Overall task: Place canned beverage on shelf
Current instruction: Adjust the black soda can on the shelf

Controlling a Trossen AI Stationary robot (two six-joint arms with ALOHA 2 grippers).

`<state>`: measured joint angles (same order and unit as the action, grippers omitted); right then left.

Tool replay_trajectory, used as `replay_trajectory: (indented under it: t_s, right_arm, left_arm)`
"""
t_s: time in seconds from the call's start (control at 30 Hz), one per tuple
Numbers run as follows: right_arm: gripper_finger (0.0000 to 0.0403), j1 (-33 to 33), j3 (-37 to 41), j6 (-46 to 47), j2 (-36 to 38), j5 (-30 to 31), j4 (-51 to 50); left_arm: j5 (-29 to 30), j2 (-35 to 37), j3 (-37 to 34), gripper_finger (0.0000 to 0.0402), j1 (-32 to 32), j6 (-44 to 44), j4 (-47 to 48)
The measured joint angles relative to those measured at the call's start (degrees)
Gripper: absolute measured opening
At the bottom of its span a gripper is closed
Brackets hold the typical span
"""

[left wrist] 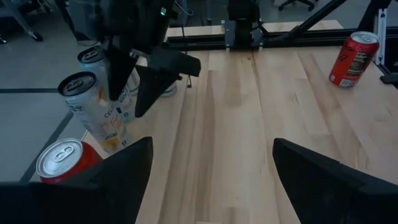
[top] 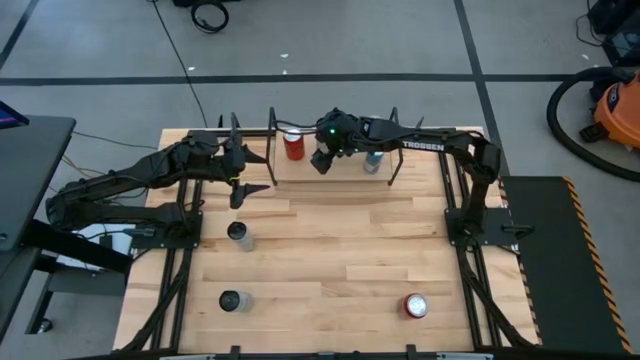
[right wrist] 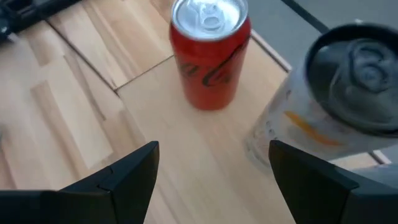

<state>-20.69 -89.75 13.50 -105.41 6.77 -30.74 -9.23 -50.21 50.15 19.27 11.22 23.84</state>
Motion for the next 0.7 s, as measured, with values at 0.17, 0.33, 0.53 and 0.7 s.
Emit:
replay_trajectory:
  t_s: [0.17, 0.33, 0.53, 0.7]
  right_arm:
    - [0.0312, 0.01, 0.02, -0.13, -0.5, 0.68, -0.02]
    - [0.0312, 0.04, 0.02, -0.15, -0.46, 4.26, -0.22]
    - [0.0312, 0.04, 0.02, -0.15, -0.46, 4.39, 0.16]
    - [0.0312, 0.0, 0.02, -0.15, -0.46, 4.33, 0.53]
  left_arm:
    - [0.0, 0.01, 0.02, 0.0332, 0.0, 0.04, 0.08]
    - [0.0, -0.01, 0.04, 0.0332, 0.0, 0.07, 0.08]
    - [0.0, -0.01, 0.04, 0.0332, 0.0, 0.09, 0.08]
    - [0.0, -0.01, 0.04, 0.0332, 0.0, 0.11, 0.08]
